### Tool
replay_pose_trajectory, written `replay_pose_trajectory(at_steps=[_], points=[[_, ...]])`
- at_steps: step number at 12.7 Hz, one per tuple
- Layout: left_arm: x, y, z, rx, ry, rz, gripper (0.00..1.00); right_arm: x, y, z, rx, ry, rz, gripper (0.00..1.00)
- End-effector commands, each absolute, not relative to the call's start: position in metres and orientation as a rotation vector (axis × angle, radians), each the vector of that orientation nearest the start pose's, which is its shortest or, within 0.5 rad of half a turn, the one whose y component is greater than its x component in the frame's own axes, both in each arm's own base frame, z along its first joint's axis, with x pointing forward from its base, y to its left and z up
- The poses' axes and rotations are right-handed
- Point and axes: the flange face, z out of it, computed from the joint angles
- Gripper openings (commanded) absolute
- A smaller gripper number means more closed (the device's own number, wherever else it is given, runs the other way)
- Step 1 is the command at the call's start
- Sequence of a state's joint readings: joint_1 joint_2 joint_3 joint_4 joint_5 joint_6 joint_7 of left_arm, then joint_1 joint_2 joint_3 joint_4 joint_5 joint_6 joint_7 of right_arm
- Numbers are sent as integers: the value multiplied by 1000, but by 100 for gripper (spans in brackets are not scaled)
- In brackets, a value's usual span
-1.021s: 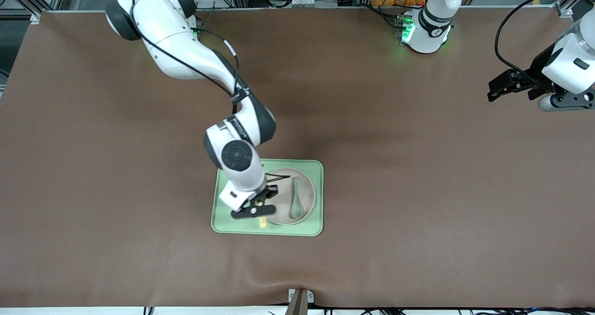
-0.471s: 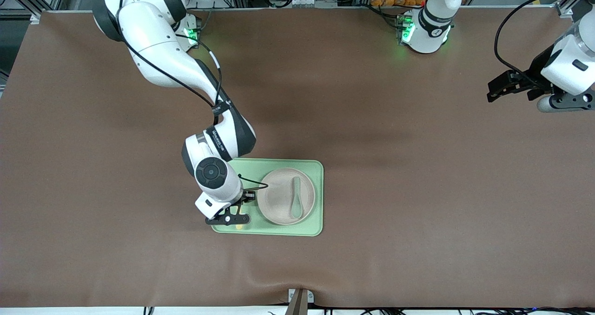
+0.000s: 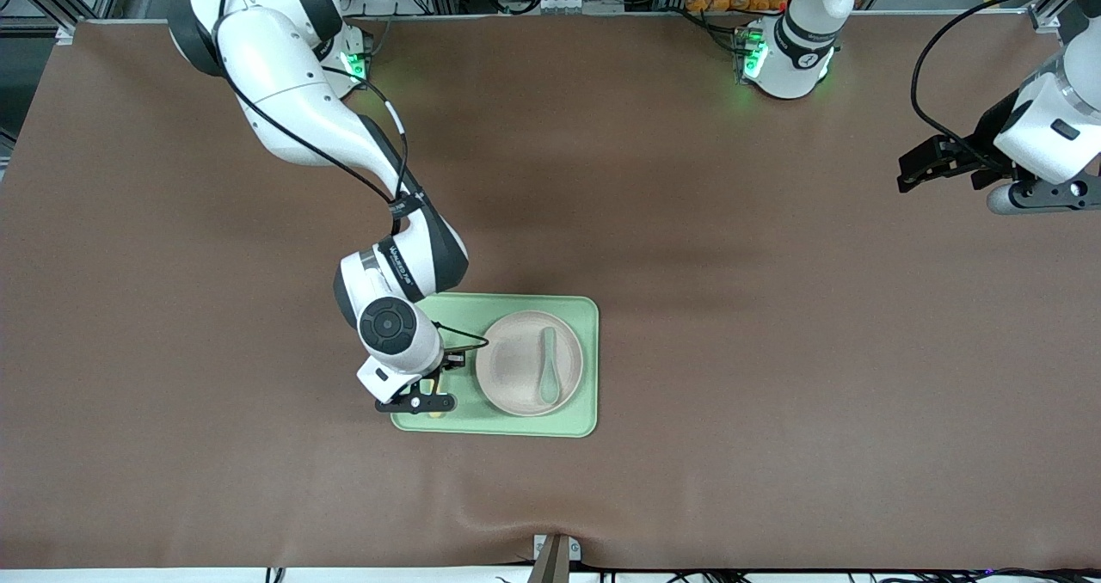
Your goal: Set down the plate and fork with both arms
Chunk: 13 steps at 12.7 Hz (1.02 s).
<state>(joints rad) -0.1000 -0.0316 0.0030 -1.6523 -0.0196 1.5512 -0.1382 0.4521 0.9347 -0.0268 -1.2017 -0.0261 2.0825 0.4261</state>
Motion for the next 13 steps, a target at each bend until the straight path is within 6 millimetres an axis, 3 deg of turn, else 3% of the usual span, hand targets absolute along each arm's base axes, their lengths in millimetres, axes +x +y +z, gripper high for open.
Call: replay_pose_trajectory(at_steps=[1,2,5,8,10,13], points=[[538,-54,605,-3137,-43,116,100,680,309,212,-3191,-6,58,80],[538,-55,604,-3137,-43,118,100,680,309,214,-3190,-9,55,97],[538,-55,604,-3137,-43,118,100,687,306,228,-3190,-21,27,100],[538,-54,604,-3137,-46,118,100,711,263,283,-3149,92,-50,100],[538,-54,604,-3137,-43,121,100,719,239,333,-3128,146,-116,100],[538,-52,606,-3138,-36,114,100,711,179,421,-3130,196,-56,100]])
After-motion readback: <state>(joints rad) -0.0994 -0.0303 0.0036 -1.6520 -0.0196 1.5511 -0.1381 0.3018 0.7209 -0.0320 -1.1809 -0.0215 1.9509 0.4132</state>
